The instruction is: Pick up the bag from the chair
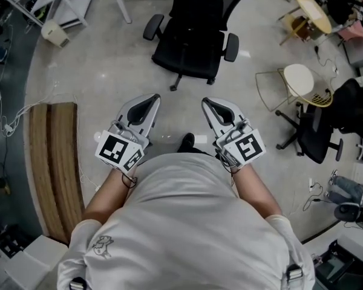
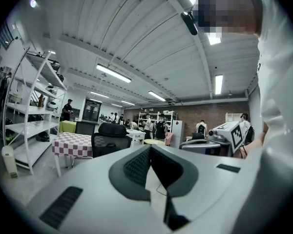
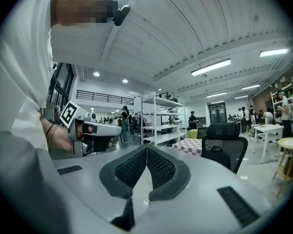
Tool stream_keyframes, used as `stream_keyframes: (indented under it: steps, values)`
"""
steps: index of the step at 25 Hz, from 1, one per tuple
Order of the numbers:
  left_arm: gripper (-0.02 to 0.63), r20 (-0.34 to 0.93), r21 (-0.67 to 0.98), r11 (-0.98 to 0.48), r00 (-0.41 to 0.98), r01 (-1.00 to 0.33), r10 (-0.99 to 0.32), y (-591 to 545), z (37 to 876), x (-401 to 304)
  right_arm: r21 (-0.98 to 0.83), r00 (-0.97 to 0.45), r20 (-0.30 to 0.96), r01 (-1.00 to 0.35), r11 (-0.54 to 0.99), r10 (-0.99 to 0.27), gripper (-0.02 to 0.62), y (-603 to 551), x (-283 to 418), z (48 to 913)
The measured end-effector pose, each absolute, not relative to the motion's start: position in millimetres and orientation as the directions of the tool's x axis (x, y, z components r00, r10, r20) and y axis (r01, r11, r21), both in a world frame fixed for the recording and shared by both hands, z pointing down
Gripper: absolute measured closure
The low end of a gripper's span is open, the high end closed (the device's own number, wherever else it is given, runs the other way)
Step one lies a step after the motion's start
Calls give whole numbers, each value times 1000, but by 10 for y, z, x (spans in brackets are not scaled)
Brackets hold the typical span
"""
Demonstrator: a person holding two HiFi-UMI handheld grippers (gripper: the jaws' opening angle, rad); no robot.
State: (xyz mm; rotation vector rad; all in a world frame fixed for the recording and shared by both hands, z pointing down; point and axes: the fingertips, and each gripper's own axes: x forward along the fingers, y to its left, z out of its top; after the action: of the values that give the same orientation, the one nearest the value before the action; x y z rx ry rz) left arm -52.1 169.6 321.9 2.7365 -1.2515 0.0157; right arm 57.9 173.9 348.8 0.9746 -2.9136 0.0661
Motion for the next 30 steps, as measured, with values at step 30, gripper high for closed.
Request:
stream_keyframes:
  steps: [30]
  values:
    - [595,68,9,-716,714,-698,-696,-673,3262,-597,-2,-743,142,-661,751,-654,563,-489,469,3637]
